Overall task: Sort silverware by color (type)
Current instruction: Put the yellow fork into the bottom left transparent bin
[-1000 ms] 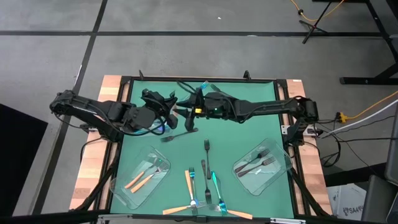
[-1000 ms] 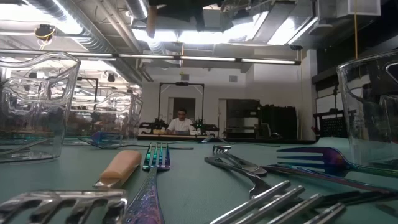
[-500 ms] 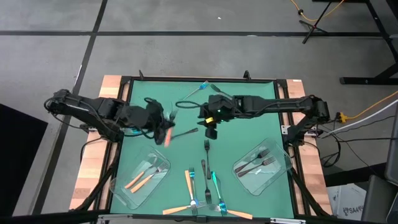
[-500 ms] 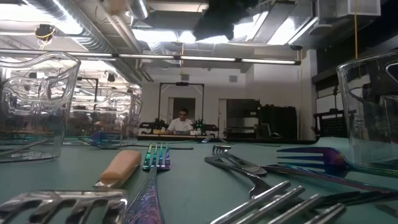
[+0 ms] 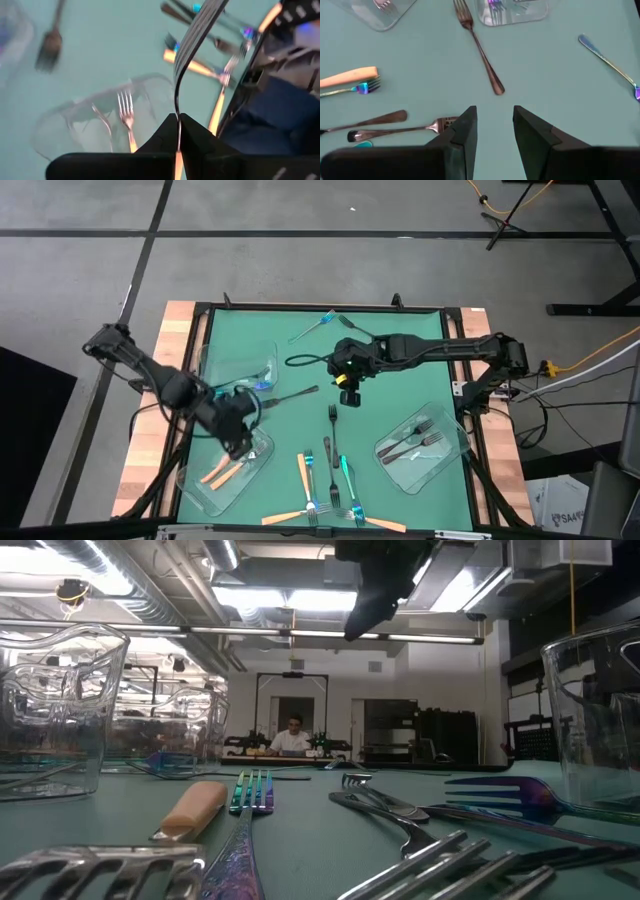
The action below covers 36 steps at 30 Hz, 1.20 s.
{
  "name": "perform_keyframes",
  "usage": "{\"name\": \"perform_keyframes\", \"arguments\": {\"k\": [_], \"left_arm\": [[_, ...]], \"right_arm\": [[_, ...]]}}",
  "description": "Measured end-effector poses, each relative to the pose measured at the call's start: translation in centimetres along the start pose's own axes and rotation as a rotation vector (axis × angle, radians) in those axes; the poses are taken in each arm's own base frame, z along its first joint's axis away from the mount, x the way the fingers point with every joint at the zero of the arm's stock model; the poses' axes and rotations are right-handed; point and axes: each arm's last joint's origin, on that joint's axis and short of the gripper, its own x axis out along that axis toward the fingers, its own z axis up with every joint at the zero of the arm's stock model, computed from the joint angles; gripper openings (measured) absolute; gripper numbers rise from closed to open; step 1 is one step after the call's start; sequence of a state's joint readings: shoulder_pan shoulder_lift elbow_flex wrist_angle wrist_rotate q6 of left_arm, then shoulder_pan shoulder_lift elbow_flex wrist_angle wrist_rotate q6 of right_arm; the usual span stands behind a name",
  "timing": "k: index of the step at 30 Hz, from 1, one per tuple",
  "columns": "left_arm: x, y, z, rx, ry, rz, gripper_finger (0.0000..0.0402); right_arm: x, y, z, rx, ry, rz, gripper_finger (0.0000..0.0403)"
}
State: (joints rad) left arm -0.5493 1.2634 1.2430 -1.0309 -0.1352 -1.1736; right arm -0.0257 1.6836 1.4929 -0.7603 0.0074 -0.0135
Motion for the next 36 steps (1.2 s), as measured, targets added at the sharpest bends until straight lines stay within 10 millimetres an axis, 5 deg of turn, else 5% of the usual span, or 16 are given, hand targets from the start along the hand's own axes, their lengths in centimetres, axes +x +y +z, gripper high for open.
{"name": "perform_keyframes", "arguments": {"k": [12, 22, 36], "left_arm": [[5.5, -2.6, -4.2, 0.043, 0.207, 0.153, 0.0004], [9.5, -2.1, -5.3, 0.063, 0.335, 0.363, 0.0004], [11.8, -1.9, -5.6, 0.083, 0.317, 0.470, 0.0004]], "right_arm": [[0.0, 0.0, 0.0, 0.000, 0.000, 0.000, 0.0113], [0.0, 0.0, 0.0, 0.001, 0.000, 0.000, 0.0113], [0.0, 0.0, 0.0, 0.001, -0.001, 0.000, 0.0113]]}}
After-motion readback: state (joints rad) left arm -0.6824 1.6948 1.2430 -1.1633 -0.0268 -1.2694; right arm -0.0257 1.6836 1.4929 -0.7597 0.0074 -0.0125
